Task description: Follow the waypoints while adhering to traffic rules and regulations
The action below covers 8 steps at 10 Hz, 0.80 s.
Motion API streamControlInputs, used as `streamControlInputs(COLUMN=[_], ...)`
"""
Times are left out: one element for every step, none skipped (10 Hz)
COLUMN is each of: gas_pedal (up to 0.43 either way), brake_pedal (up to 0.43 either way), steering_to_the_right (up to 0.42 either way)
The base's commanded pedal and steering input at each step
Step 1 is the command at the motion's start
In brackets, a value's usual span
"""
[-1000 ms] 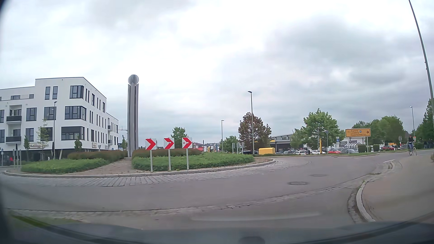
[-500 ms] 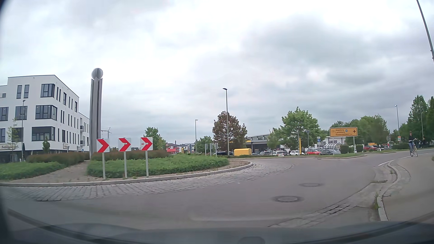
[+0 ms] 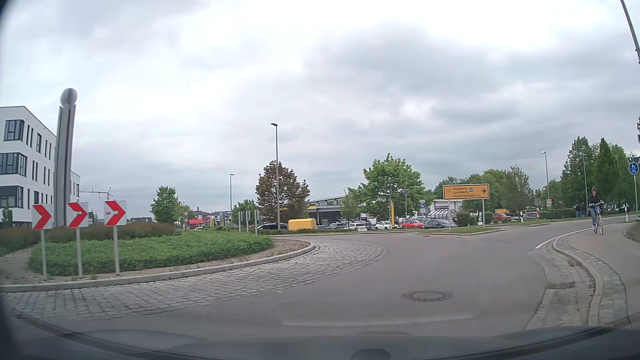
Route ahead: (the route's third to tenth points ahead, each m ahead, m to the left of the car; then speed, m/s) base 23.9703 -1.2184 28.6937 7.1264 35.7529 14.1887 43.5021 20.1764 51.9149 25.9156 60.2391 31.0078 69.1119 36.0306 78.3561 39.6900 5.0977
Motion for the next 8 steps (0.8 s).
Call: streamControlInputs(gas_pedal=[0.138, 0.138, 0.138, 0.138, 0.138, 0.138, 0.138, 0.150], brake_pedal=[0.000, 0.000, 0.000, 0.000, 0.000, 0.000, 0.000, 0.000], steering_to_the_right=[0.241, 0.238, 0.232, 0.224, 0.216, 0.206, 0.195, 0.180])
